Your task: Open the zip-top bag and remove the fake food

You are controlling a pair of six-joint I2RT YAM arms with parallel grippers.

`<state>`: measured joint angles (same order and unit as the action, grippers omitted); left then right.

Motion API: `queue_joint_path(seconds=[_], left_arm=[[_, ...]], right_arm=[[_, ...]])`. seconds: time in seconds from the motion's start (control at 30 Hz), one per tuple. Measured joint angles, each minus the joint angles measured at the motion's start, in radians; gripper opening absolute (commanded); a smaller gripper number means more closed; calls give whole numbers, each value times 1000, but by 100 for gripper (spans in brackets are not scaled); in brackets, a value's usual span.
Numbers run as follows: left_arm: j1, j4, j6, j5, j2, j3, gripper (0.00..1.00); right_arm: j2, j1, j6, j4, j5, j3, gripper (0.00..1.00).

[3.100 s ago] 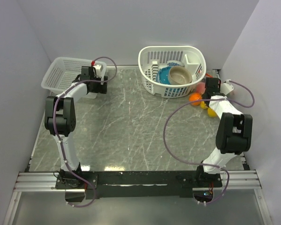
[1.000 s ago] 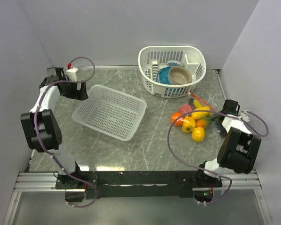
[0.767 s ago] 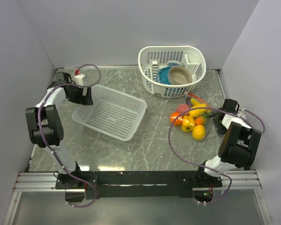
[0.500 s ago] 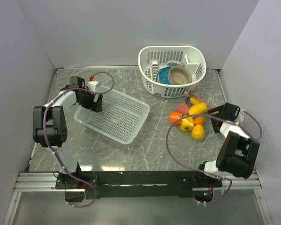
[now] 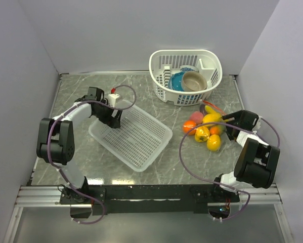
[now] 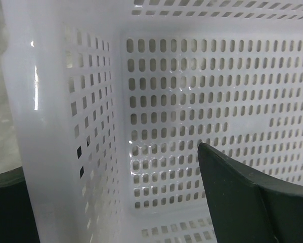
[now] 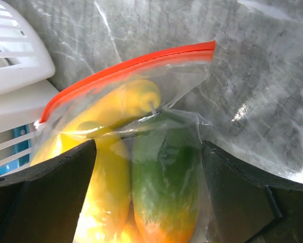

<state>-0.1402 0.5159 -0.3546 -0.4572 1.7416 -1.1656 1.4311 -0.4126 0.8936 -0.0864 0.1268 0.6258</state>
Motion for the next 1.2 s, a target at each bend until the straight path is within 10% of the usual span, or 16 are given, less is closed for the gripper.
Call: queue_joint_path(seconds=[0.13,0.23,0.27,0.6,0.87,1.2], left_arm=[[-55,32,2,-32,-13,10,90],[-104,43,17,-47,-19,15,86],[-120,43,30,-50,-22,16,86],[-171,9,234,-41,-13,6,77],[-323,-48,372,23,38,-55,1],[-413,-133,605,138,136,-162,3]], right_arm=[[39,0,3,-14,7,12,63],[47,0,10,-20,16,12,27],[47,0,9,-35,22,13,0],[-195,9,26,-42,73,-66,0],[-632,61,56,-16,101,-76,0],[-739,218,45,34,127,183,0]])
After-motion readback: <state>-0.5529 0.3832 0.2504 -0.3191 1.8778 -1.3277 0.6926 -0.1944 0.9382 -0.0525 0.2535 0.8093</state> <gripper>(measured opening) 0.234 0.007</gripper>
